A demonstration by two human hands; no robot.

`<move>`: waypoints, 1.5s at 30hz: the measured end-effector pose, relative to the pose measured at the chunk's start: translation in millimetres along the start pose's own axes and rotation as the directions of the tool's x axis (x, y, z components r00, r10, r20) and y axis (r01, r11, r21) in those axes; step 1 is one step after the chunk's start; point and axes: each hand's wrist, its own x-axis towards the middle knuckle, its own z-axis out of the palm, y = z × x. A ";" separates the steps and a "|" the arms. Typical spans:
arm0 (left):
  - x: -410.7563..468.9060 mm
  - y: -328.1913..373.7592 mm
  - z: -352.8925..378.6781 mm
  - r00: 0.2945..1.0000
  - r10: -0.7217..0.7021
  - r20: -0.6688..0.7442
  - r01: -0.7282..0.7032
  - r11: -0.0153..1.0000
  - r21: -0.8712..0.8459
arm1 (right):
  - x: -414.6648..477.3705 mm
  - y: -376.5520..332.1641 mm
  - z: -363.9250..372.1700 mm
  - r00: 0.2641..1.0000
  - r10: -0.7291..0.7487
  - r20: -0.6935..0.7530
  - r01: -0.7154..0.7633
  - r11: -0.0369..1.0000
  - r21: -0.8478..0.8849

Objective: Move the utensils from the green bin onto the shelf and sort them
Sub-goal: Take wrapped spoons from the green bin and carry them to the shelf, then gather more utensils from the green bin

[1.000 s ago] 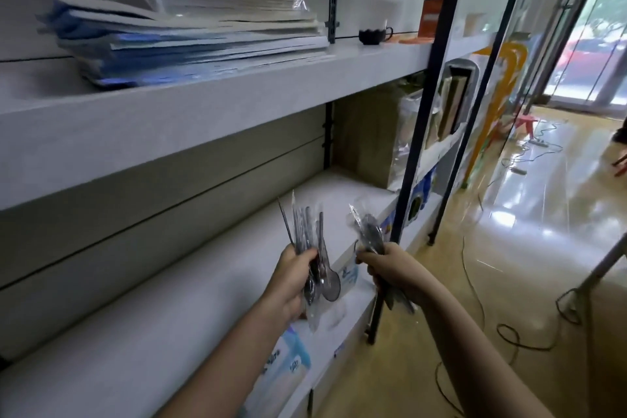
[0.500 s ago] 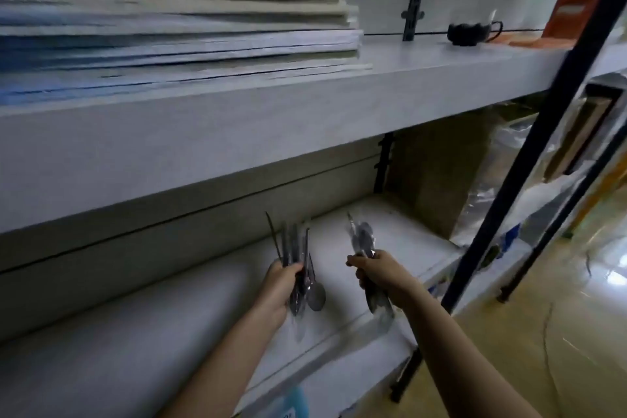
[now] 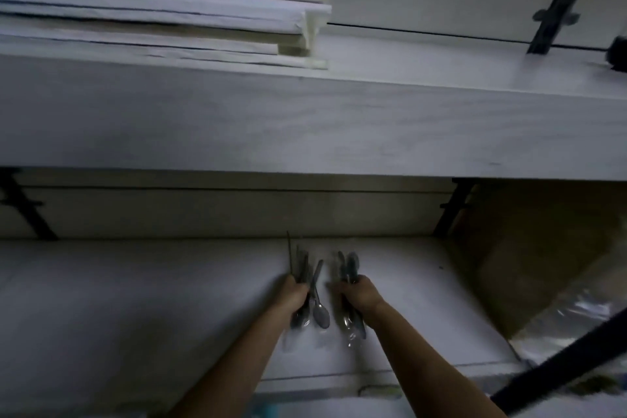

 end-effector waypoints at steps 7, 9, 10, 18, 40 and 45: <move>5.9 1.2 8.1 0.992 0.091 -0.084 -0.082 0.991 0.105 | 0.6 -16.8 -0.2 0.998 -0.062 0.024 0.064 0.991 -0.117; 6.0 2.1 10.5 0.985 0.132 -0.111 -0.118 0.985 0.123 | 2.8 -18.1 -1.8 0.995 -0.096 0.027 0.099 0.983 -0.156; 6.7 2.0 11.1 0.981 0.149 -0.122 -0.132 0.982 0.135 | 4.3 -18.4 -2.3 0.993 -0.117 0.034 0.121 0.979 -0.167; -0.2 7.4 -9.3 0.949 0.283 -0.140 -0.196 0.876 0.441 | -7.7 -30.7 -17.1 0.951 -0.295 0.096 0.306 0.845 -0.438; -262.0 -85.3 -281.8 0.507 0.342 -0.791 0.332 0.770 0.545 | -194.3 -153.3 232.3 0.029 -0.610 0.792 0.998 -0.029 -0.059; -307.9 -128.2 -329.2 0.422 0.272 -0.865 0.395 0.803 0.446 | -242.4 -164.9 298.6 -0.055 -0.553 0.831 0.998 -0.062 0.025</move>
